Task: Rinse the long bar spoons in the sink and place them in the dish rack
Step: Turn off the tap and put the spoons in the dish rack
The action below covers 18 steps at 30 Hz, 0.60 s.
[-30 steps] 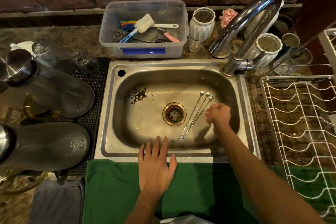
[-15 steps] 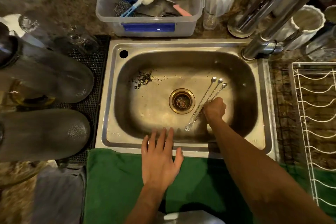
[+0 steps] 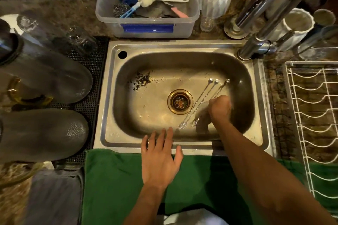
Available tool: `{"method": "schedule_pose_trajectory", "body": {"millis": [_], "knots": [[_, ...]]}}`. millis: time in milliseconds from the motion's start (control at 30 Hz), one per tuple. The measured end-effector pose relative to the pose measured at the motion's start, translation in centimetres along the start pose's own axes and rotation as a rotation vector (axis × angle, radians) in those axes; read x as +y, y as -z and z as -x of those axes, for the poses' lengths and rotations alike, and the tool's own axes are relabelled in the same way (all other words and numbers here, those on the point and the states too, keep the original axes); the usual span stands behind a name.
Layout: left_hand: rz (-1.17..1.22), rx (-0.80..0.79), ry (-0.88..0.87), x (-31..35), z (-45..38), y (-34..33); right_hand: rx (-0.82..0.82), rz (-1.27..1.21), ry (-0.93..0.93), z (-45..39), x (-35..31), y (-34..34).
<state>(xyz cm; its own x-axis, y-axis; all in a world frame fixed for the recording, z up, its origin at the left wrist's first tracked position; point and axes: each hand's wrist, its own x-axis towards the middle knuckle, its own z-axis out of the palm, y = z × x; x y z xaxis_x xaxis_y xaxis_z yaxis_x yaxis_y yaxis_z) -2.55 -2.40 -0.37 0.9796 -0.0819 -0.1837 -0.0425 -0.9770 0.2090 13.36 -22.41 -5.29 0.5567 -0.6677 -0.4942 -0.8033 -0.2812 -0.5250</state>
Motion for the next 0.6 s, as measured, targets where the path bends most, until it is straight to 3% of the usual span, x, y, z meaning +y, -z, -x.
{"method": "schedule_pose_trajectory", "body": {"millis": [233, 433, 600], "knots": [[-0.011, -0.001, -0.027, 0.1, 0.2, 0.1, 0.008, -0.03, 0.203, 3.4, -1.0, 7.4], [0.034, 0.026, -0.072, 1.2, 0.4, 0.5, -0.057, 0.074, 0.374, 10.4, -2.1, 19.3], [0.042, -0.013, -0.318, 7.6, 0.4, 0.2, -0.035, 0.095, 0.483, 16.6, -2.0, 29.6]]}}
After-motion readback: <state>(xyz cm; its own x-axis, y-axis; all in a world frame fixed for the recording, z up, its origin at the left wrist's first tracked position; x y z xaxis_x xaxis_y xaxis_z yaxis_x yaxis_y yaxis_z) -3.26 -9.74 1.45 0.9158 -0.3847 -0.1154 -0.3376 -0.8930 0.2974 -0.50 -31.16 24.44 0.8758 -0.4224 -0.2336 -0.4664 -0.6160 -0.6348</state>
